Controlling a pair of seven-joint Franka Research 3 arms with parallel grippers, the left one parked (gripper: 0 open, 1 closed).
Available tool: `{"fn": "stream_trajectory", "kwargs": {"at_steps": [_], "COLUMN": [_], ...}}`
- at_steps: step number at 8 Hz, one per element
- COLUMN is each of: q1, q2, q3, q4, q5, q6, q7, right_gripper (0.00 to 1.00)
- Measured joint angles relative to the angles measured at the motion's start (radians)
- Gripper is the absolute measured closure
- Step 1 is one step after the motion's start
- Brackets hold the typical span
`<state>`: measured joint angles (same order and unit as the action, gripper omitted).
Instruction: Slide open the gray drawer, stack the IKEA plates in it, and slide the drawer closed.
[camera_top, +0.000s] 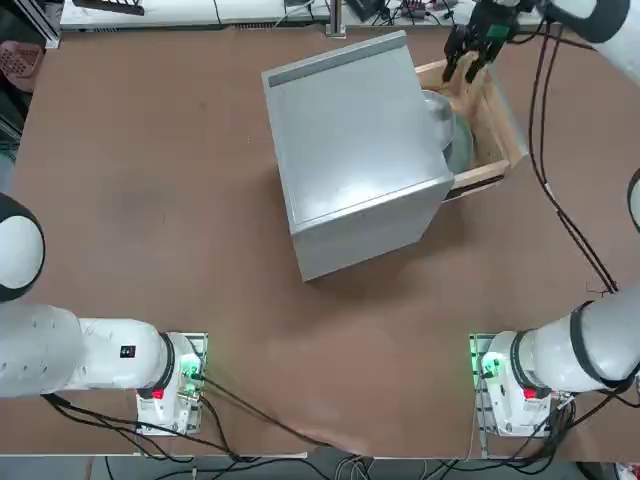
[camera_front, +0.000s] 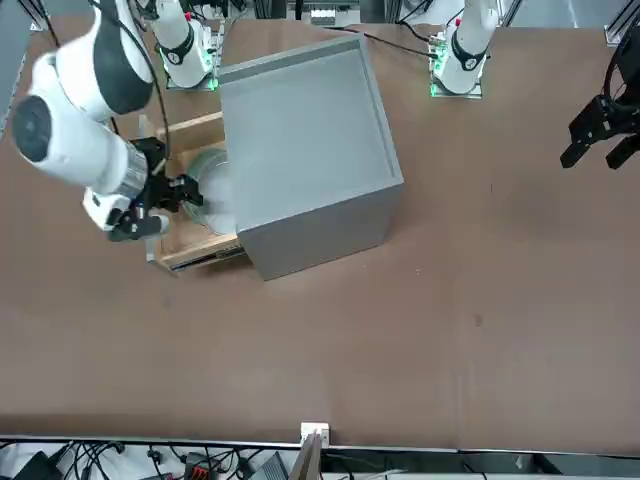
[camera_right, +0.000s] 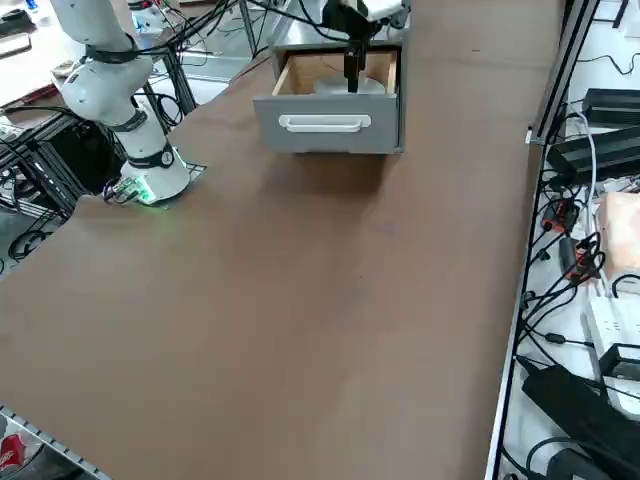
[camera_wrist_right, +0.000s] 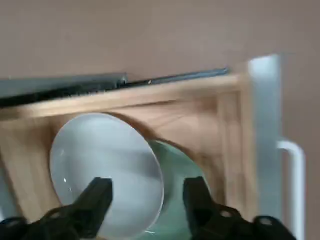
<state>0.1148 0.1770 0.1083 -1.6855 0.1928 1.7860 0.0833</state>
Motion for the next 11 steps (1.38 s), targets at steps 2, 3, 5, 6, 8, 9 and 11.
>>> {"fn": "stream_trajectory", "kwargs": {"at_steps": [2, 3, 5, 6, 8, 9, 11], "q1": [-0.027, -0.043, -0.068, -0.075, -0.067, -0.058, -0.025], "q2": [-0.018, -0.026, -0.069, -0.087, -0.099, -0.11, -0.182], "q3": [-0.032, -0.05, -0.105, -0.115, -0.112, -0.12, -0.167], "q4": [0.082, 0.127, 0.17, 0.177, 0.201, 0.199, 0.127], "q5": [-0.096, -0.135, -0.15, -0.15, -0.156, -0.164, -0.177], "q6": [-0.06, -0.114, -0.178, -0.184, -0.196, -0.213, -0.238], "q7": [-0.02, -0.063, -0.171, -0.186, -0.186, -0.184, -0.184], "right_gripper": [0.0, 0.0, 0.0, 0.0, 0.0, 0.0, 0.0]}}
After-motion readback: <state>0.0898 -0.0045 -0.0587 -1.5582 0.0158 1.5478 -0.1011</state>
